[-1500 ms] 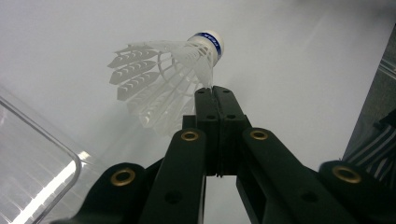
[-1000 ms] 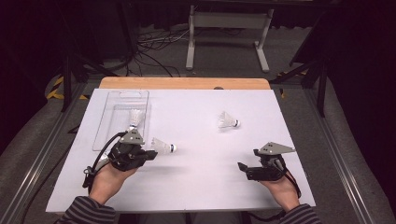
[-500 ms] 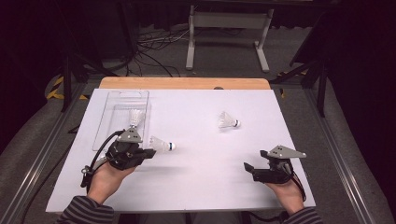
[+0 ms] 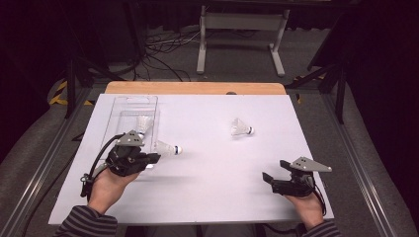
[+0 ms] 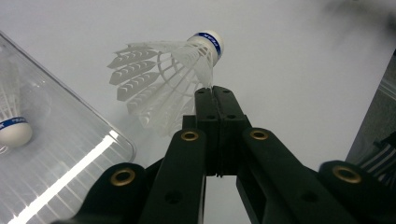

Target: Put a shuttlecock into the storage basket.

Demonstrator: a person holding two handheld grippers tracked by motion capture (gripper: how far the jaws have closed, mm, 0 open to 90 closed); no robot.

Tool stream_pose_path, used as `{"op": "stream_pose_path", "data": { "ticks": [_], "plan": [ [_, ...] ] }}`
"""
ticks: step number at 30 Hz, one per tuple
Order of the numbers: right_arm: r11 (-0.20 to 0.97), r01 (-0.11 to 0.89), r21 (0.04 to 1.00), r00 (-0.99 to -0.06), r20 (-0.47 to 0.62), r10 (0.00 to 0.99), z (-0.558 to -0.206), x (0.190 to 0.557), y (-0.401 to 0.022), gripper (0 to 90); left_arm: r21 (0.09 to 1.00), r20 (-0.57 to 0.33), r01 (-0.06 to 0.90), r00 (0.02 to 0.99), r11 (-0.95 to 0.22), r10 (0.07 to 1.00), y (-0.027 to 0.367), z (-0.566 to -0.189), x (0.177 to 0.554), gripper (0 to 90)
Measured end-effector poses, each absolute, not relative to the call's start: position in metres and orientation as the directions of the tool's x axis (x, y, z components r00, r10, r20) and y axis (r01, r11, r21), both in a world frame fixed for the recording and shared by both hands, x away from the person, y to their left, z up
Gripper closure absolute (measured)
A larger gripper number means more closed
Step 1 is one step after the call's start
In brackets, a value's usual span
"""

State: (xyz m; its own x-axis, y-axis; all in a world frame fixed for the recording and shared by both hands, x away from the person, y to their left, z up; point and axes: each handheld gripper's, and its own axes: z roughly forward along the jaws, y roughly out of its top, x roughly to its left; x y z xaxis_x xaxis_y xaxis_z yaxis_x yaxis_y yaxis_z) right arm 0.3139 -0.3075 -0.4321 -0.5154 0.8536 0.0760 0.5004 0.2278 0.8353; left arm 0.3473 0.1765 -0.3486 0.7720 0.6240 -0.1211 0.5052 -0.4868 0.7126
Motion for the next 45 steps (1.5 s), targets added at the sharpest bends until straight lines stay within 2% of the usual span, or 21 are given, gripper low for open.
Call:
{"op": "stream_pose_path", "data": {
  "ticks": [28, 45],
  "plan": [
    [0.214, 0.496, 0.842, -0.52, 0.09, 0.85, -0.44, 0.314, -0.31, 14.1, 0.732, -0.154, 0.564, 0.684, -0.383, 0.713, 0.215, -0.333, 0.369, 90.0],
    [0.218, 0.498, 0.839, -0.522, 0.089, 0.848, -0.44, 0.314, -0.31, 14.2, 0.719, -0.136, 0.618, 0.573, -0.317, 0.808, 0.232, -0.335, 0.393, 90.0]
  ]
}}
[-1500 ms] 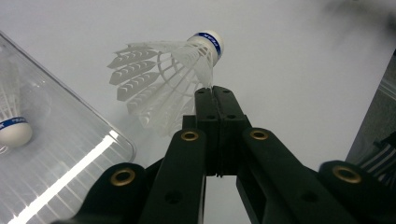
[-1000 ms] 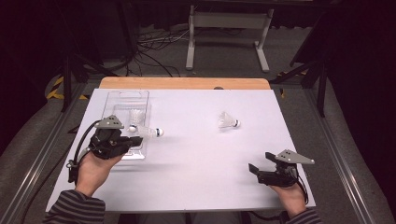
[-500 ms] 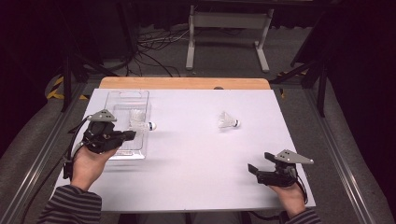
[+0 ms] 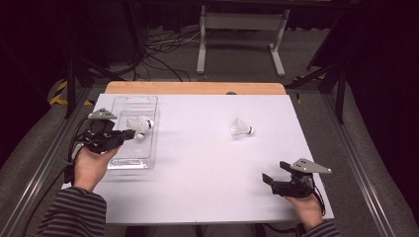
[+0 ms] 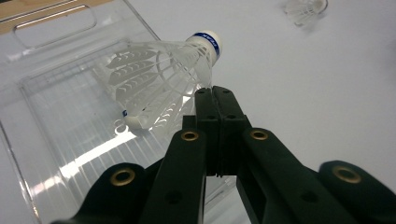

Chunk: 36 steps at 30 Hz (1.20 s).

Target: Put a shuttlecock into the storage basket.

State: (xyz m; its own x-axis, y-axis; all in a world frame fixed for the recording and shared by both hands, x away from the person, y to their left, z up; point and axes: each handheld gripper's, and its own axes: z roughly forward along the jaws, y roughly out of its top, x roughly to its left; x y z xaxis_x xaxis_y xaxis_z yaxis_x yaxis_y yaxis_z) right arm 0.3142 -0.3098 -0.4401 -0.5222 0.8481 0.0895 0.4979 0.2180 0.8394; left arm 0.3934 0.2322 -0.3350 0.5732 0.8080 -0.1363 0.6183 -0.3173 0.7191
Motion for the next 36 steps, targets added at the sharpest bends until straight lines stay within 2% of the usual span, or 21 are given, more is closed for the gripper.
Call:
{"op": "stream_pose_path", "data": {
  "ticks": [19, 36],
  "plan": [
    [0.219, 0.502, 0.837, -0.524, 0.092, 0.847, -0.441, 0.315, -0.309, 14.2, 0.67, -0.117, 0.693, 0.454, -0.267, 0.883, 0.243, -0.351, 0.427, 90.0],
    [0.223, 0.502, 0.836, -0.527, 0.092, 0.845, -0.441, 0.315, -0.309, 14.2, 0.645, -0.101, 0.732, 0.366, -0.219, 0.925, 0.249, -0.361, 0.441, 90.0]
  ]
}}
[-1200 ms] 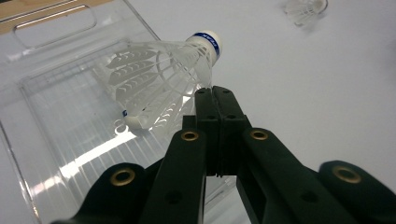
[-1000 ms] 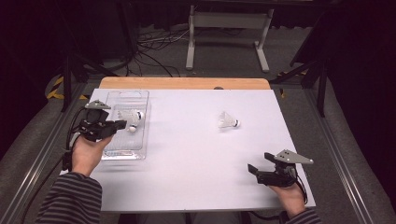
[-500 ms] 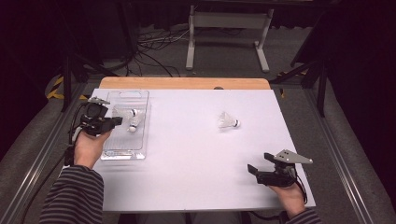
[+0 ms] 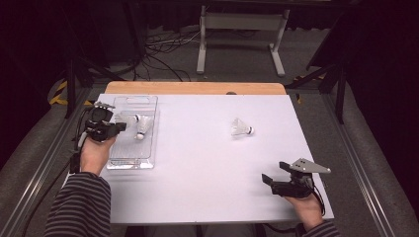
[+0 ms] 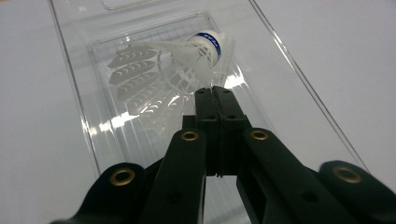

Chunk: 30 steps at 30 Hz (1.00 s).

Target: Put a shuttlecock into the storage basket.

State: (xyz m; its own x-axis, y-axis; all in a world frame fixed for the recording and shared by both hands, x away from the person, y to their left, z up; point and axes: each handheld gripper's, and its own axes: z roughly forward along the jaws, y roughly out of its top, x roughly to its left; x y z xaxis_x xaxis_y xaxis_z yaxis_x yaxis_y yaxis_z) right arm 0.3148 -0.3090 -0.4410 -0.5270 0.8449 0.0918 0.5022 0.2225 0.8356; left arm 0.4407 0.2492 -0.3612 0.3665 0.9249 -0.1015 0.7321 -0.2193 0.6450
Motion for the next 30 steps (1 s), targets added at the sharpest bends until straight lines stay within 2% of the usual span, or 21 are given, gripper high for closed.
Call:
{"op": "stream_pose_path", "data": {
  "ticks": [24, 30],
  "plan": [
    [0.226, 0.498, 0.837, -0.532, 0.088, 0.842, -0.441, 0.315, -0.309, 14.3, 0.556, -0.072, 0.793, 0.344, -0.248, 0.936, 0.243, -0.383, 0.456, 88.0],
    [0.226, 0.497, 0.838, -0.531, 0.088, 0.843, -0.441, 0.315, -0.309, 14.3, 0.552, -0.078, 0.795, 0.35, -0.252, 0.934, 0.242, -0.383, 0.455, 80.7]
  ]
}}
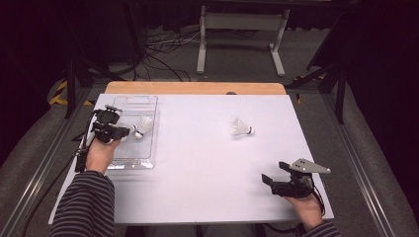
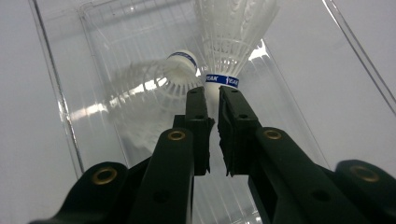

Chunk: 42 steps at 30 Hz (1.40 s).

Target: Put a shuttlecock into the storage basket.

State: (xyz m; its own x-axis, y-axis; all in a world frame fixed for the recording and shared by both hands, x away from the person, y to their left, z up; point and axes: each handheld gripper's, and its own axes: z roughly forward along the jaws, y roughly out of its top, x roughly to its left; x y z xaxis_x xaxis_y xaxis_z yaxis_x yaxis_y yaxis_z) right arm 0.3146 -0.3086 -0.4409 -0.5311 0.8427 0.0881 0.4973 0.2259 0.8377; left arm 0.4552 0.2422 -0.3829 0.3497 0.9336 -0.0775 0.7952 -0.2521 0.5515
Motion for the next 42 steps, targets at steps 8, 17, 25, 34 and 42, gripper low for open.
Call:
{"op": "stream_pose_path", "data": {
  "ticks": [8, 17, 25, 34, 42],
  "plan": [
    [0.226, 0.494, 0.84, -0.531, 0.085, 0.843, -0.44, 0.314, -0.309, 14.3, 0.56, -0.089, 0.791, 0.351, -0.244, 0.932, 0.241, -0.379, 0.45, 61.3],
    [0.224, 0.491, 0.842, -0.532, 0.086, 0.843, -0.44, 0.314, -0.309, 14.3, 0.582, -0.101, 0.779, 0.354, -0.233, 0.93, 0.241, -0.374, 0.444, 46.2],
    [0.225, 0.49, 0.842, -0.532, 0.085, 0.842, -0.44, 0.314, -0.309, 14.4, 0.615, -0.108, 0.756, 0.363, -0.225, 0.925, 0.241, -0.37, 0.436, 37.0],
    [0.224, 0.489, 0.843, -0.532, 0.084, 0.842, -0.44, 0.314, -0.309, 14.4, 0.625, -0.106, 0.746, 0.374, -0.231, 0.921, 0.244, -0.371, 0.429, 31.0],
    [0.222, 0.488, 0.844, -0.529, 0.084, 0.844, -0.44, 0.314, -0.31, 14.4, 0.66, -0.095, 0.706, 0.415, -0.255, 0.905, 0.244, -0.37, 0.42, 25.2]
  ]
}}
